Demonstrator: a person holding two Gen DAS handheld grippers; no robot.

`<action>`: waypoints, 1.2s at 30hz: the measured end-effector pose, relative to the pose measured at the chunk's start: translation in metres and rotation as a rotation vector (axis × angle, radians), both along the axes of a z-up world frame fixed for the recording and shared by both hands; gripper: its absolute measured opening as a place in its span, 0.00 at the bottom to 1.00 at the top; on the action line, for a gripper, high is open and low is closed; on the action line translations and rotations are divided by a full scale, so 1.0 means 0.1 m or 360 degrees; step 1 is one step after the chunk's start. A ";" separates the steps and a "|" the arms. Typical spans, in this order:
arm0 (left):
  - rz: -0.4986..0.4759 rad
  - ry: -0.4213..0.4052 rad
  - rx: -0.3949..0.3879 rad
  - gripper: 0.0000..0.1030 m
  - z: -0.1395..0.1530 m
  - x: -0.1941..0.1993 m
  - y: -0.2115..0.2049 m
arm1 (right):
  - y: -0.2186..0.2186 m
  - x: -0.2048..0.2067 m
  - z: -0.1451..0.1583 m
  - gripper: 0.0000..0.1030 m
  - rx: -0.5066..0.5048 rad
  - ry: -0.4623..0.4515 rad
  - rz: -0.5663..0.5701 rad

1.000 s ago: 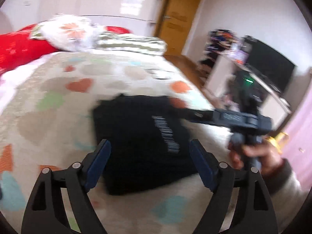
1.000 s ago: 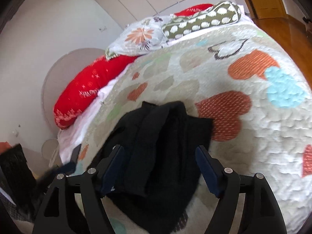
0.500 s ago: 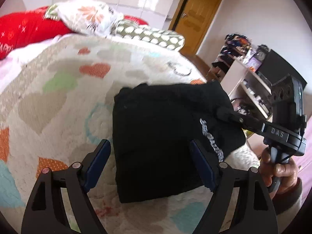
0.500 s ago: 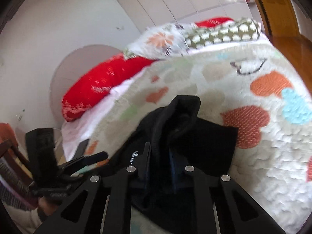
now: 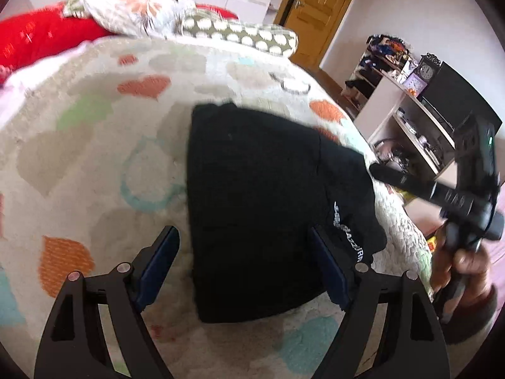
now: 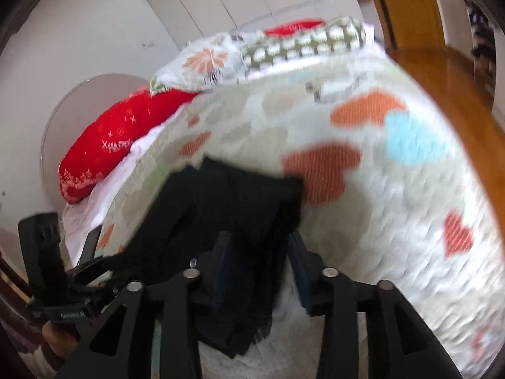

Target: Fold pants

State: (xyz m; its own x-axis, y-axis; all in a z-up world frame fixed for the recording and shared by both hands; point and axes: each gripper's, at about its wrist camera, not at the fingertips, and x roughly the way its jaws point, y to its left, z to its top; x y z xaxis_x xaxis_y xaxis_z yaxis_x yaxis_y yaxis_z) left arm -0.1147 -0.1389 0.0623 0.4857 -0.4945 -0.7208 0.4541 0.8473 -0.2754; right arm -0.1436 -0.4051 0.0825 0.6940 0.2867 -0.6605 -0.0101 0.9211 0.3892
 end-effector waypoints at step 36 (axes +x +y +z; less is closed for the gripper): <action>0.0128 0.0071 0.0020 0.95 -0.14 0.13 0.07 | 0.86 1.07 -0.06 0.39 -0.0335 0.0036 0.0342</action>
State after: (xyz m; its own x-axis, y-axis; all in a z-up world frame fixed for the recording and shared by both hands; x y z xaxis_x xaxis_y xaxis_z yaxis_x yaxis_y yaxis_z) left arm -0.1021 -0.1316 0.0485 0.4905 -0.4461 -0.7486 0.3720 0.8840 -0.2831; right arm -0.0367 -0.3196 0.0762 0.6166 0.2801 -0.7358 -0.2068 0.9594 0.1919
